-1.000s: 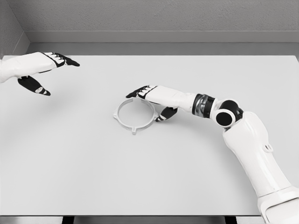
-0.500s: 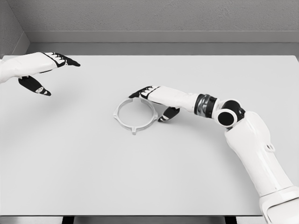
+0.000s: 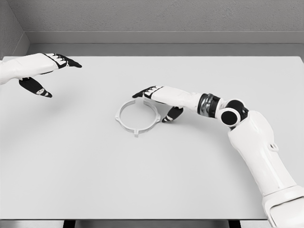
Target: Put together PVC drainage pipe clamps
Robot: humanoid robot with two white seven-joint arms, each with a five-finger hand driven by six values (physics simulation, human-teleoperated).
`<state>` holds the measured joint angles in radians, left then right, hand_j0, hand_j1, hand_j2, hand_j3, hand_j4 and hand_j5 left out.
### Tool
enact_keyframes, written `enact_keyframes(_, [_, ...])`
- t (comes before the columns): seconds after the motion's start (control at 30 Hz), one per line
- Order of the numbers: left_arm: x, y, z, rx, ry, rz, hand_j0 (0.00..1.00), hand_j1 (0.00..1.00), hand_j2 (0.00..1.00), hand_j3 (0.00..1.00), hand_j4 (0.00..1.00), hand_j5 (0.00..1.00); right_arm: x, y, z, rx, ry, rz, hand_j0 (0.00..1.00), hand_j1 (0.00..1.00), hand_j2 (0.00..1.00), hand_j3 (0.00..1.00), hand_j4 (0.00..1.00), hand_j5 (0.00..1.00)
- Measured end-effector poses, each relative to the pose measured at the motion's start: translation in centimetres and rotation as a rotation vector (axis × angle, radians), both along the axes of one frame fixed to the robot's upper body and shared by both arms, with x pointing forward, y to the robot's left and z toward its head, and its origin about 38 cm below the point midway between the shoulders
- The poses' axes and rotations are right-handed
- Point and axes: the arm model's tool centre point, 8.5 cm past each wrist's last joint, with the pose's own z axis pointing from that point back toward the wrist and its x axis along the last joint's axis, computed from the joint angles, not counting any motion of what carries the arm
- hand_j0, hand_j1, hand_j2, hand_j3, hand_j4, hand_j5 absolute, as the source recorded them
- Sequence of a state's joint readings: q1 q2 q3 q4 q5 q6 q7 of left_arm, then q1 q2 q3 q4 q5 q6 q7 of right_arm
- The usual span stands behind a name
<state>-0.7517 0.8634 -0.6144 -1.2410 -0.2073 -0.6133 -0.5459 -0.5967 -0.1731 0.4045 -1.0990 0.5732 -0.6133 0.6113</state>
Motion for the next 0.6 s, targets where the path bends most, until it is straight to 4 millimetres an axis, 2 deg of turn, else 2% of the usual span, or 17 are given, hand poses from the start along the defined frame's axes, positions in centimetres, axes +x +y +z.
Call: enact_keyframes(0.6, [0.0,0.0,0.0,0.001,0.0,0.001,1.0,1.0,1.0,1.0,1.0,1.0,0.0,1.4,0.4,0.015,-0.006,0.017,1.0,1.0,1.0,1.0,1.0,1.0])
